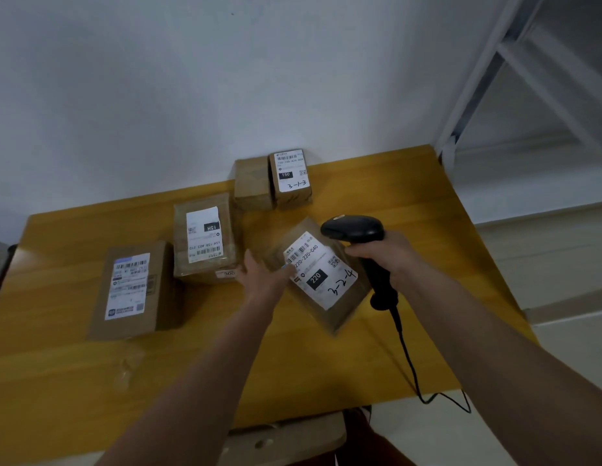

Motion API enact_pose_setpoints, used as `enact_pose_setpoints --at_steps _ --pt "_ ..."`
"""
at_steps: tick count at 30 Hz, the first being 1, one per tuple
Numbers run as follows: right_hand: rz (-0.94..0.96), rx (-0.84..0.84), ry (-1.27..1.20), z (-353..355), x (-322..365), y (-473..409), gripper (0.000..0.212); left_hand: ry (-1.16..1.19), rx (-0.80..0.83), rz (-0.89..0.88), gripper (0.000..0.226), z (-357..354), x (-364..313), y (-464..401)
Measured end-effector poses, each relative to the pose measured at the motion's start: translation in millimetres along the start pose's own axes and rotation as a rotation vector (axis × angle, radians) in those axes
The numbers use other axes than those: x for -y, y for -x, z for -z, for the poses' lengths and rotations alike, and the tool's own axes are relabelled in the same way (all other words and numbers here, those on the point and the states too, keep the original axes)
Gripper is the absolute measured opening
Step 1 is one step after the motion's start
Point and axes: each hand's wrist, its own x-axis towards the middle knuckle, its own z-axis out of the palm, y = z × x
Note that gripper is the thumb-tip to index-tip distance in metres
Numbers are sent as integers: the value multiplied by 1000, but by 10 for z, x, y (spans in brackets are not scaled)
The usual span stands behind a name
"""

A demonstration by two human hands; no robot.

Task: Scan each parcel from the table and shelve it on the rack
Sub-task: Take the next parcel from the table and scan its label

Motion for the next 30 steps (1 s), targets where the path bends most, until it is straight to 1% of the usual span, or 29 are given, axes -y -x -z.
enact_pose_setpoints --at_steps 1,2,3,4,6,8,10,14,17,19,21,23,25,27,29,30 --pt "-26 14 -4 -24 5 -11 23 122 99 118 101 9 10 1" --pt "-45 30 -5 -42 -4 -23 24 206 200 198 96 19 14 7" --pt "-57 40 -3 -56 -17 -31 25 273 274 241 91 30 12 14" --pt "-61 44 -2 -60 -29 -34 24 308 310 250 89 37 -6 24" --pt "-50 31 -11 -55 -47 -42 21 303 316 214 94 42 -42 13" --pt "-36 24 -15 -40 -48 -31 22 268 306 148 101 43 -82 7" --pt "-13 48 -13 -31 -42 -25 25 215 277 49 100 60 -121 -6" --pt "61 105 -38 -33 1 -1 23 50 179 -232 76 103 -298 14" --pt "105 113 -82 -40 -20 -14 25 -126 44 -420 58 109 -431 49" --pt "117 118 -100 -38 -49 -23 28 -132 8 -458 52 98 -440 47" --pt "124 139 -91 -27 -77 -25 33 -118 -16 -459 48 89 -423 47" --pt "138 149 -67 -28 -98 -9 34 -124 -38 -459 44 80 -411 32" --pt "162 110 -53 -50 -116 29 31 -145 -59 -465 41 74 -424 15" --pt "234 28 -37 -79 -136 110 23 -190 -86 -476 39 68 -446 7" --pt "314 -25 -13 -98 -172 196 18 -250 -104 -489 42 48 -457 1" --pt "339 -25 0 -103 -193 240 17 -286 -110 -494 47 33 -457 3"
